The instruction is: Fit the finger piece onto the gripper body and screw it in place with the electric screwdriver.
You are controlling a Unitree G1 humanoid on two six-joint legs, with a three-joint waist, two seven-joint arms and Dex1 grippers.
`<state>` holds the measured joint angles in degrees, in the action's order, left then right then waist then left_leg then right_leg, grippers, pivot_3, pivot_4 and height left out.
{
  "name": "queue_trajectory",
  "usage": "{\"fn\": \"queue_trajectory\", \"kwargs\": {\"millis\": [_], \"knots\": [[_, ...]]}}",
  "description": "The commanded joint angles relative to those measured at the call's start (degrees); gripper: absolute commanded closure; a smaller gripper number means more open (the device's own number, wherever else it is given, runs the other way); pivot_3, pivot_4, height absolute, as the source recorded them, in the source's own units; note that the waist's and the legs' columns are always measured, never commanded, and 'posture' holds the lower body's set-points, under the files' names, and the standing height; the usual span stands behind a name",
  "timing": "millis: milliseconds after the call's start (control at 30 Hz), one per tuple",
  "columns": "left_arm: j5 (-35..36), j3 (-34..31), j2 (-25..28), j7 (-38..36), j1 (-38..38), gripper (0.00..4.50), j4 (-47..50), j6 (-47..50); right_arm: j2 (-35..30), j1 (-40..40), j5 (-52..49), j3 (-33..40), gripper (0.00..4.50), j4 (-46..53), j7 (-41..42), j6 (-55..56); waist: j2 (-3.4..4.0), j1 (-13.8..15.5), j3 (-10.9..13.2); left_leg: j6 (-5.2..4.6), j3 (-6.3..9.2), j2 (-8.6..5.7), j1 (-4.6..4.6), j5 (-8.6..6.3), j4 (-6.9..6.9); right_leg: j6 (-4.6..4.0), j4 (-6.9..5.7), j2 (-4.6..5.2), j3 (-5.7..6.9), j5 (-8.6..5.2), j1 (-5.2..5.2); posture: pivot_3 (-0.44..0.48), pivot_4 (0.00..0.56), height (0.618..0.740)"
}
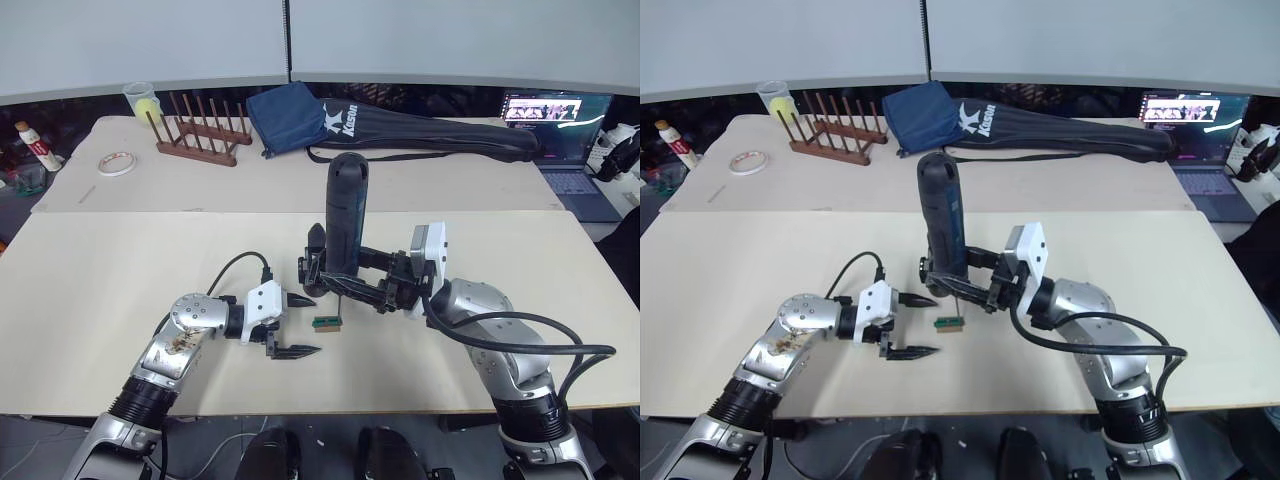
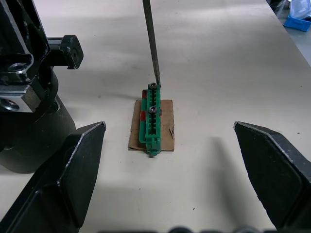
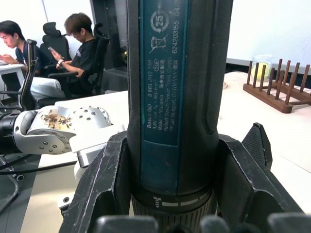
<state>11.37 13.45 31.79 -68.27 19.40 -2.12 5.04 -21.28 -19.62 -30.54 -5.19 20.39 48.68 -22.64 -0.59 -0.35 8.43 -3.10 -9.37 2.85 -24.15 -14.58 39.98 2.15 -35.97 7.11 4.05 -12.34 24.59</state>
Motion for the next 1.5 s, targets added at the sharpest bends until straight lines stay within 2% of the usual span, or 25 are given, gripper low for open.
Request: {"fn": "queue_trajectory", "kwargs": {"millis": [33,1033,1500], "knots": [[0.3,0.0,0.2,-0.2,0.4,0.0,1.8,-0.9,0.3,-1.9,-1.0,1.4,2.57,1.8,0.4,2.8,0.0,0.0,0.0,0.0,0.0,0.0,0.0,0.0,0.0,0.0,0.0,0.0,0.0,0.0,0.0,0.0,0.15,0.74],[-0.2,0.8,-0.7,-0.1,1.4,0.0,0.6,-1.5,-0.5,-1.0,-3.7,1.6,2.57,3.8,0.4,-1.0,0.0,0.0,0.0,0.0,0.0,0.0,0.0,0.0,0.0,0.0,0.0,0.0,0.0,0.0,0.0,0.0,0.15,0.74],[-0.1,0.8,-0.4,0.1,0.6,0.0,1.1,-1.9,-0.4,-2.4,-1.4,1.3,2.57,2.2,-0.6,2.6,0.0,0.0,0.0,0.0,0.0,0.0,0.0,0.0,0.0,0.0,0.0,0.0,0.0,0.0,0.0,0.0,0.15,0.74]]}}
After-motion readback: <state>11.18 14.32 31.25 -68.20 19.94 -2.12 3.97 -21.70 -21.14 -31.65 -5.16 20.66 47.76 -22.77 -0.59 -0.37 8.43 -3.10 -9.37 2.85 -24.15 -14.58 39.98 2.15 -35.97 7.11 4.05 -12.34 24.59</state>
